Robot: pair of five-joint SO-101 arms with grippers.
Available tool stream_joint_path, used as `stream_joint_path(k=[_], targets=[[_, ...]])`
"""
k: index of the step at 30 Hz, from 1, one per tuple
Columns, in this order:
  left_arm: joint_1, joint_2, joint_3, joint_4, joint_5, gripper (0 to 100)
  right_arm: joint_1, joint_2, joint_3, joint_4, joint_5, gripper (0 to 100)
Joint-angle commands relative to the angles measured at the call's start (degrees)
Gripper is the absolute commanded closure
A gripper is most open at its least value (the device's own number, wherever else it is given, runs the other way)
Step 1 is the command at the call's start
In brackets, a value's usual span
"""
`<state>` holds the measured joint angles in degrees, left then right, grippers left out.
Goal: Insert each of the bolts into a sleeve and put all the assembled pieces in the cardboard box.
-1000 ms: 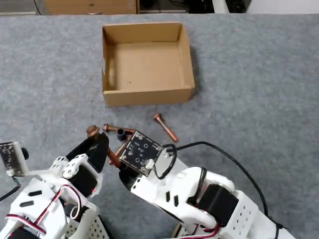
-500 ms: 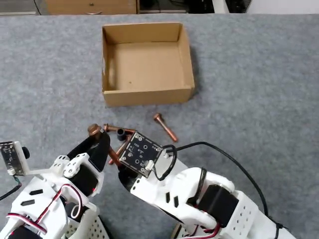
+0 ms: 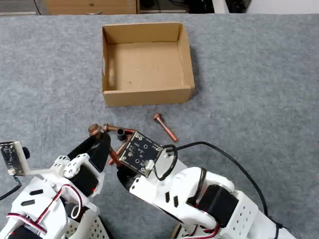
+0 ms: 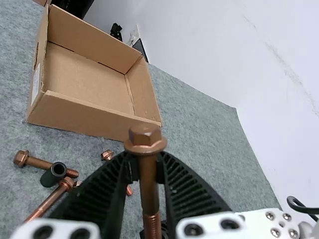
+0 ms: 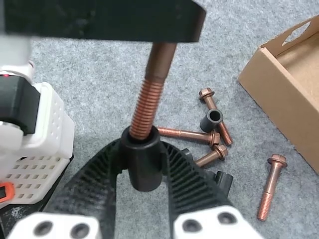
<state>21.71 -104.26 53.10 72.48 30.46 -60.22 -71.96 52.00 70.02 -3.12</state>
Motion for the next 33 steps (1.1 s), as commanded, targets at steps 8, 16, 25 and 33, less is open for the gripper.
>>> stream_joint_path(k=[8, 16, 25, 33], targets=[[2.20, -0.31, 0.18, -0.62, -1.05, 98, -0.48, -1.71, -1.89, -1.76, 0.53, 99.8], [5.45, -0.31, 0.53, -1.67, -3.16, 98, -0.48, -5.76, -0.48, -2.99, 0.62, 99.8], [5.19, -0.31, 1.67, -3.43, -3.25, 98, 2.59, -6.37, 1.36, -4.92, 0.09, 99.8], [5.71, -0.31, 1.23, -4.13, -3.25, 98, 3.21, -9.36, 1.27, -5.10, -7.91, 99.8]])
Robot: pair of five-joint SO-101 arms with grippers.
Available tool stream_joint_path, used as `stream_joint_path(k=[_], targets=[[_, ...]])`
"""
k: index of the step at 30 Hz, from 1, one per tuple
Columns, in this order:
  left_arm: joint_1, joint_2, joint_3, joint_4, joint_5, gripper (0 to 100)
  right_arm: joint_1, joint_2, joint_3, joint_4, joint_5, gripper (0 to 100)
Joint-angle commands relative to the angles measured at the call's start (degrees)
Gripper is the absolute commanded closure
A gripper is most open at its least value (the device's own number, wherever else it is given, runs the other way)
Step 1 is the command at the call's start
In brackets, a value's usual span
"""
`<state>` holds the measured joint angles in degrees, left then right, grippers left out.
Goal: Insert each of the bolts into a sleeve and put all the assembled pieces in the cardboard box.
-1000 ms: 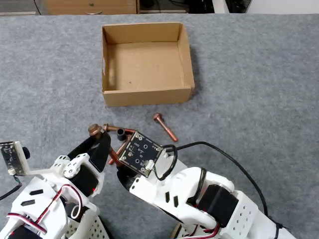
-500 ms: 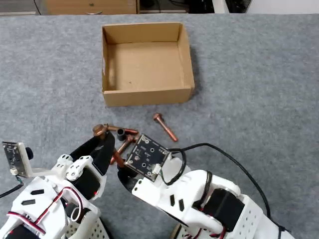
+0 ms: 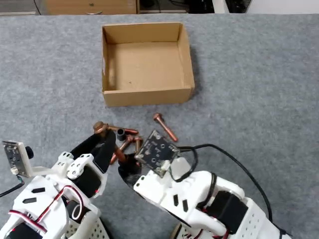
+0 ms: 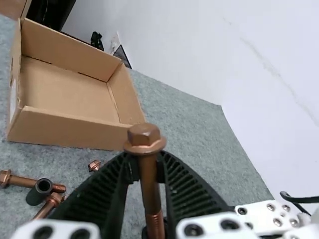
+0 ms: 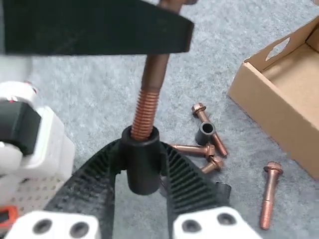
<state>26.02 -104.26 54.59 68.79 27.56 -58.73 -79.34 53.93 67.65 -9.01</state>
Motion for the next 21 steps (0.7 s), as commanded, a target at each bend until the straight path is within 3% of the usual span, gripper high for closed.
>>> stream_joint_path(k=[1, 9, 18, 21], targets=[[1.41, -0.31, -0.26, -0.88, -0.35, 98, 1.98, -1.98, -0.75, -3.16, -2.11, 99.8], [1.49, -0.40, 0.26, -2.99, -5.10, 98, 2.59, -1.98, -0.66, -3.96, -2.46, 99.8], [3.96, -0.31, 0.26, 0.18, -5.27, 98, 2.68, -1.98, -0.48, -4.57, -2.29, 99.8], [4.57, -0.31, 0.26, 0.18, -8.70, 98, 2.68, -1.98, -0.48, -4.57, -2.20, 99.8]])
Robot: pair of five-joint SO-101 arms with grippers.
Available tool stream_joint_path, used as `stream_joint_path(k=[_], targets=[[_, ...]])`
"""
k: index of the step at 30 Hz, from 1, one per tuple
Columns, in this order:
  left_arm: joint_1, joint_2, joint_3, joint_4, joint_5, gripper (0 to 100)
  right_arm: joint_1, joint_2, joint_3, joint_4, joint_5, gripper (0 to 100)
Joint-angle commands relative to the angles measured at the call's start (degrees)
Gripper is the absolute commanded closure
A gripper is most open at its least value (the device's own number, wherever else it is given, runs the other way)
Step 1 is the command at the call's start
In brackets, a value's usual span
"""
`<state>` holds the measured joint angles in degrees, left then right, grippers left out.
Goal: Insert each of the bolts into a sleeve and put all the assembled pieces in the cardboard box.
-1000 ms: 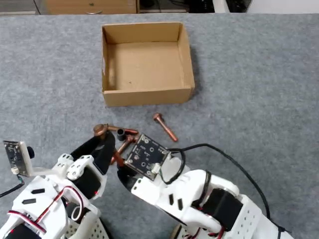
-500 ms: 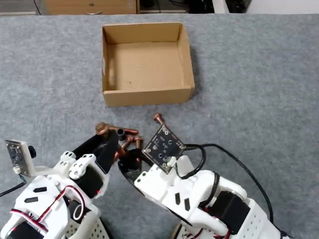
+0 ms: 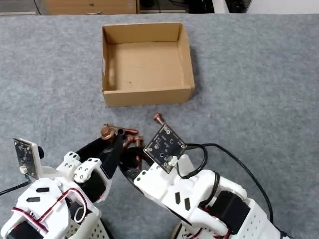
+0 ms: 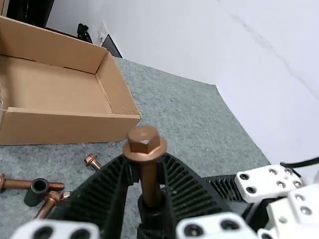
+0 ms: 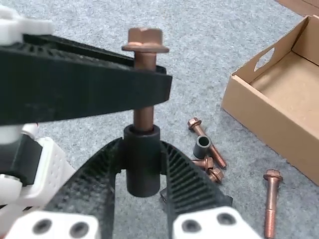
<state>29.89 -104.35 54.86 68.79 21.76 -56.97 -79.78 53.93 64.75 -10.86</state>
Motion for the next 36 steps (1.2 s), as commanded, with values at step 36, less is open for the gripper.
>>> stream_joint_path(k=[36], targets=[[-27.69, 0.04, -1.67, -16.44, -3.87, 74, 15.52, -2.15, -0.84, -2.81, -0.53, 99.8]])
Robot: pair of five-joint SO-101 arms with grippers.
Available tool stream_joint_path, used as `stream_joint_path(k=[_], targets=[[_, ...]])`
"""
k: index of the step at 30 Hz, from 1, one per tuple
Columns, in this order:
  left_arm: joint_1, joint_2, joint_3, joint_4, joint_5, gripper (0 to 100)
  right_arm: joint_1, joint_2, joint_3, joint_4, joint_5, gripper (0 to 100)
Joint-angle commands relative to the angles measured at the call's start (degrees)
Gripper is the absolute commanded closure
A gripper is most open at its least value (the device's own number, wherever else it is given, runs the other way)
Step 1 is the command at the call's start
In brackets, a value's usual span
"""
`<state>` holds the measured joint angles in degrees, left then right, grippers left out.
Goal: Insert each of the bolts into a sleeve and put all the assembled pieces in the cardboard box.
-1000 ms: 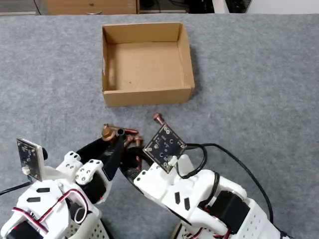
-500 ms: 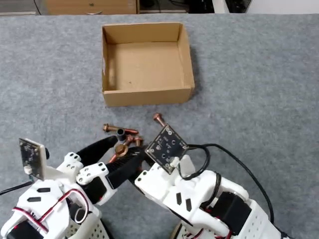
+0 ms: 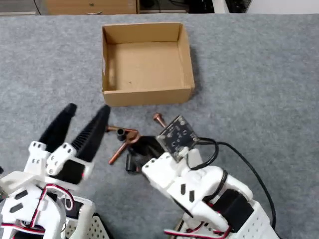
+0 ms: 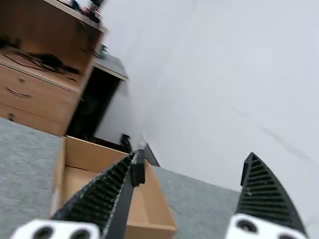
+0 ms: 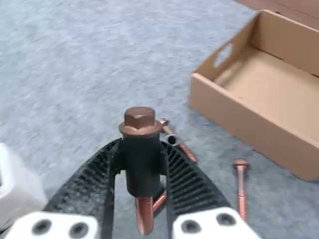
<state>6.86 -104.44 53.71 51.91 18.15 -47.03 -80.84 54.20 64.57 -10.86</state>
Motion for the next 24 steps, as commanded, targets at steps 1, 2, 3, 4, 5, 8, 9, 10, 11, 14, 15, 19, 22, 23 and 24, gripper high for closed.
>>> stream_joint_path(k=[1, 2, 3, 4, 5, 8, 9, 10, 11, 14, 15, 19, 22, 23, 24], targets=[[-6.51, 0.13, 0.44, 1.32, -0.26, 79, 8.13, -1.10, -1.54, -3.52, -0.35, 99.8], [-8.44, 0.13, 1.67, 2.55, -0.26, 85, 10.86, -1.10, -1.98, -4.84, -0.35, 99.8], [-10.46, 0.13, 2.99, 3.52, -0.26, 92, 13.41, -1.10, -2.59, -5.80, -0.35, 99.8], [-12.48, 0.13, 4.31, 4.22, -0.26, 99, 15.60, -0.66, -3.30, -6.77, -0.26, 99.8], [-14.51, 0.13, 5.89, 5.01, -0.26, 98, 17.27, -0.40, -4.00, -7.82, -0.26, 99.8], [-18.81, 0.13, 11.25, 5.98, -0.35, 96, 19.82, 1.19, -5.05, -10.90, -0.26, 99.8], [-20.04, 0.13, 13.63, 5.98, -0.35, 99, 20.44, 2.24, -5.58, -12.04, -0.26, 99.8], [-21.01, 0.04, 16.18, 6.07, -0.35, 98, 21.23, 3.65, -6.37, -13.10, -0.26, 99.8], [-22.07, 0.04, 18.73, 6.07, -0.53, 98, 22.02, 5.32, -7.52, -14.24, -0.26, 99.8], [-25.14, 0.04, 25.67, 5.71, -4.22, 98, 24.66, 12.26, -13.85, -16.62, -0.26, 99.8], [-25.76, 0.04, 27.87, 5.71, -5.45, 98, 25.45, 15.52, -16.57, -17.14, -0.09, 99.8], [-28.22, 0.04, 34.37, 5.98, -9.41, 98, 28.53, 32.75, -28.97, -17.49, 2.55, 99.8], [-29.27, 0.04, 37.63, 5.98, -9.67, 98, 30.81, 46.73, -40.48, -16.97, 2.46, 99.8], [-29.36, 0.04, 38.77, 5.98, -9.67, 98, 31.16, 51.47, -44.88, -16.35, 2.46, 99.8], [-29.36, 0.04, 39.82, 6.07, -9.67, 98, 31.43, 55.87, -49.10, -15.21, 2.46, 99.8]])
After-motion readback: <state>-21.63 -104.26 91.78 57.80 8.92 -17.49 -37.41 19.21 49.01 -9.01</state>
